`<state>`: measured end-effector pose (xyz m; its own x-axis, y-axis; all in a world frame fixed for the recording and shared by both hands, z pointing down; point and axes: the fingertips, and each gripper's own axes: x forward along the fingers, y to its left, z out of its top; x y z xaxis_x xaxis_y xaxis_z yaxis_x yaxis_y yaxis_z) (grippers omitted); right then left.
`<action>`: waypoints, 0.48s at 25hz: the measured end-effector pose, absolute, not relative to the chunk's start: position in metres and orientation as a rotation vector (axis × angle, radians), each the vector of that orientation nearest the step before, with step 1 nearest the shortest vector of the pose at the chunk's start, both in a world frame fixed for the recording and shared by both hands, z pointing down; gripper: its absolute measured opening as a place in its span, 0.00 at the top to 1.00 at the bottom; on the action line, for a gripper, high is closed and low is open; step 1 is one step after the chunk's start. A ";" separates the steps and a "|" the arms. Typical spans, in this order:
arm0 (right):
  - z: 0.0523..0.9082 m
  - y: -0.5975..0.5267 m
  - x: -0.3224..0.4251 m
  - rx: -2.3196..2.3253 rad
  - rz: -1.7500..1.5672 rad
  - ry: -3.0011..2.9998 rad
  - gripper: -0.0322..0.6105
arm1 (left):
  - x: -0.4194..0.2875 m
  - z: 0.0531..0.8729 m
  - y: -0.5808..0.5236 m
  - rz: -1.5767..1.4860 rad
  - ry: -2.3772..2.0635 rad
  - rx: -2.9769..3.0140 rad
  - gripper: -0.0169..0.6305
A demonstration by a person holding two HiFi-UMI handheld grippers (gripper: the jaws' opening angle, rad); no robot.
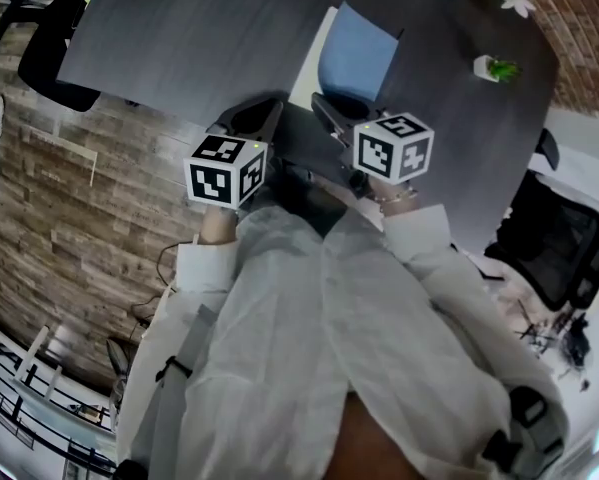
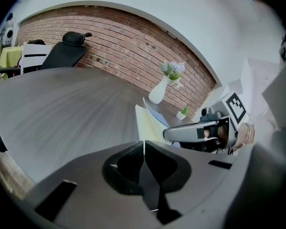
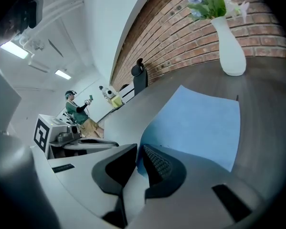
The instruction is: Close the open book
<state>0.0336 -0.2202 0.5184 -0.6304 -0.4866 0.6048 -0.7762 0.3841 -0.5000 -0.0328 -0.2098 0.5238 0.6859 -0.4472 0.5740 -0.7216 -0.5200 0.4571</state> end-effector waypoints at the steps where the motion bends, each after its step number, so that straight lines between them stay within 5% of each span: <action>1: 0.520 -0.221 0.032 1.093 1.108 -2.279 0.90 | -0.034 0.525 -0.211 0.512 -0.889 2.202 0.95; 12: 0.538 -0.225 0.023 1.029 1.017 -2.171 0.87 | -0.047 0.524 -0.215 0.498 -0.876 2.187 0.95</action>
<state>0.0227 -0.2247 0.5379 -0.5718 -0.4127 0.7091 -0.8089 0.4279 -0.4032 -0.0465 -0.2149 0.5238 0.6951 -0.4371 0.5708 -0.7141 -0.5120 0.4774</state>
